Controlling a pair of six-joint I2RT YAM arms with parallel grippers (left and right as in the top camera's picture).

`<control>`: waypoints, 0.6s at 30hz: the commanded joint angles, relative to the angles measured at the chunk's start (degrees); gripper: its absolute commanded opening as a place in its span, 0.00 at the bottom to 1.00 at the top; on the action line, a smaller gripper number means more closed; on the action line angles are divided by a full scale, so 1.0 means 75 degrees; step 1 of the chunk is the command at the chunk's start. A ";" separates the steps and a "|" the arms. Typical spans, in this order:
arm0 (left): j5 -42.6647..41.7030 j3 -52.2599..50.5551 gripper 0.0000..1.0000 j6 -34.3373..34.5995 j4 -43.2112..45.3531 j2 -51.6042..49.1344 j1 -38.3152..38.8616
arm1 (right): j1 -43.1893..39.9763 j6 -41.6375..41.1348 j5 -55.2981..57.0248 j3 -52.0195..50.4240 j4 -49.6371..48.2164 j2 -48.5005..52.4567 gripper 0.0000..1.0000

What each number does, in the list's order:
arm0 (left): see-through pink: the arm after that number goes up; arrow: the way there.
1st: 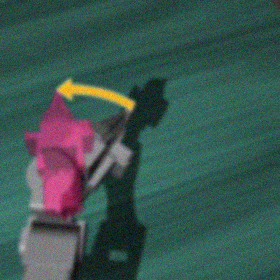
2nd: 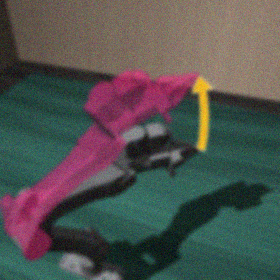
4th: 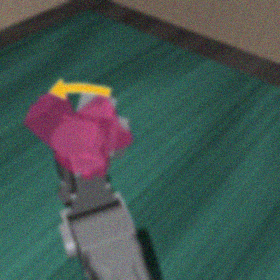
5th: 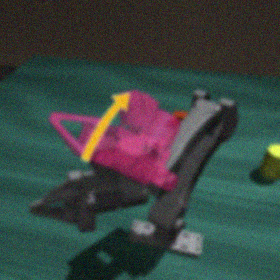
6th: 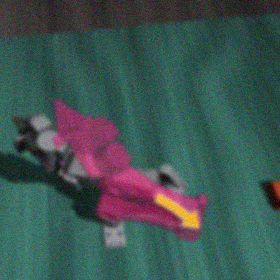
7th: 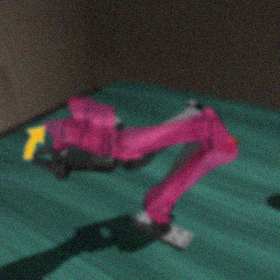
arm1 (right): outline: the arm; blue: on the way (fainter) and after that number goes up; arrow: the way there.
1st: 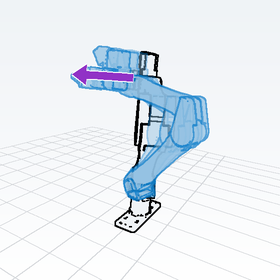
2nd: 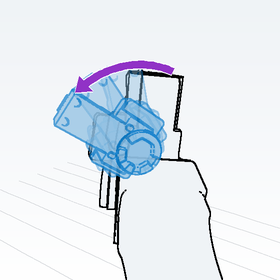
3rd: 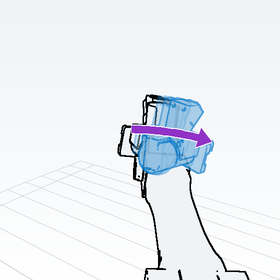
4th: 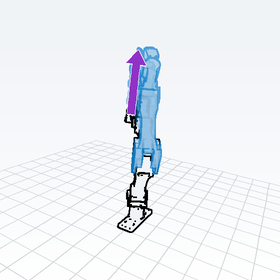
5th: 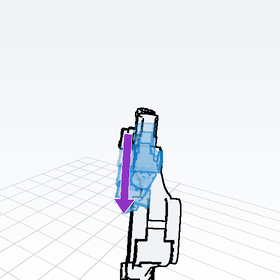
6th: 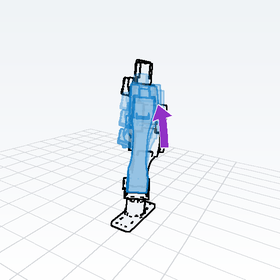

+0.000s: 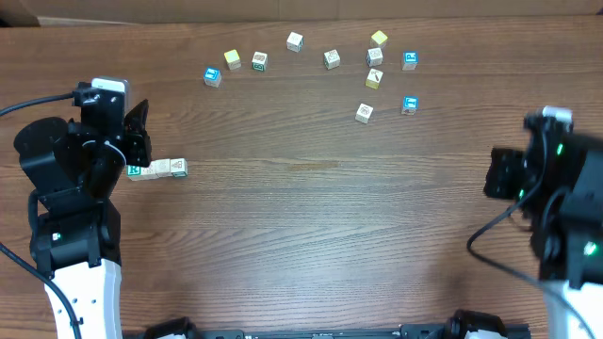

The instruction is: Form a horizontal line

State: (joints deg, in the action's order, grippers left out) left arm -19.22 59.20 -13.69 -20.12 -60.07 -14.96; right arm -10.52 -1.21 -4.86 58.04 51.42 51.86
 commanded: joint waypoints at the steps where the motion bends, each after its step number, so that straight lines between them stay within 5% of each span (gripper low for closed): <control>1: -0.0516 0.0079 0.41 0.0064 0.0262 -0.0154 0.0050 | -0.0187 -0.1090 0.0122 -0.1201 -0.0627 -0.0705 1.00; 2: -0.0632 0.0079 0.53 0.0061 0.0358 -0.0195 0.0050 | -0.0187 -0.1180 0.0122 -0.1478 -0.0796 -0.0822 1.00; 3: -0.0717 0.0079 0.89 0.0061 0.0434 -0.0236 0.0050 | -0.0187 -0.1215 0.0122 -0.1658 -0.0845 -0.0863 1.00; 4: -0.0778 0.0079 1.00 0.0061 0.0504 -0.0274 0.0050 | -0.0187 -0.1212 0.0122 -0.1786 -0.0816 -0.0863 1.00; 18: -0.0892 0.0079 1.00 0.0117 0.0504 -0.1055 0.0050 | -0.0187 -0.1265 -0.0239 -0.2037 -0.0329 0.0466 1.00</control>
State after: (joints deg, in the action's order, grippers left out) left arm -24.34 59.20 -13.43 -16.29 -66.85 -14.96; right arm -11.64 -10.17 -6.11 42.94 49.15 53.34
